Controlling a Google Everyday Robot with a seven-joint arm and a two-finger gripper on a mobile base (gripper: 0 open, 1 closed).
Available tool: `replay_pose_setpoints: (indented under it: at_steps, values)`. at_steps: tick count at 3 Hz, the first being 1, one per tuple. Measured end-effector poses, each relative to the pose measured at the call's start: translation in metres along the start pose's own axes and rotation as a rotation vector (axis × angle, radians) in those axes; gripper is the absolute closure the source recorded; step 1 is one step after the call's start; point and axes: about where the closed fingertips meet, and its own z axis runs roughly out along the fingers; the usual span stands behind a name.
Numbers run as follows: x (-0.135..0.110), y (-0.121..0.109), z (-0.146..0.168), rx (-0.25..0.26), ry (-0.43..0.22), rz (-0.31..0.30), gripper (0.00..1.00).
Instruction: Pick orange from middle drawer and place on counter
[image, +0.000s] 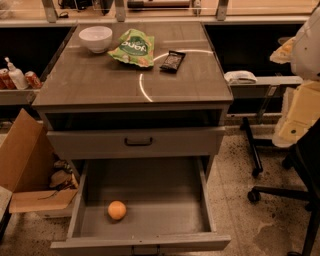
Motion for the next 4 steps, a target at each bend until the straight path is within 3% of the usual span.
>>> replay_pose_setpoints:
  at_steps: [2,3,4]
  values:
    - [-0.004,0.002,0.004,0.0,-0.026,0.002,0.0]
    - [-0.014,0.013,0.032,-0.041,-0.111,0.021,0.0]
    - [-0.046,0.037,0.07,-0.122,-0.29,0.062,0.0]
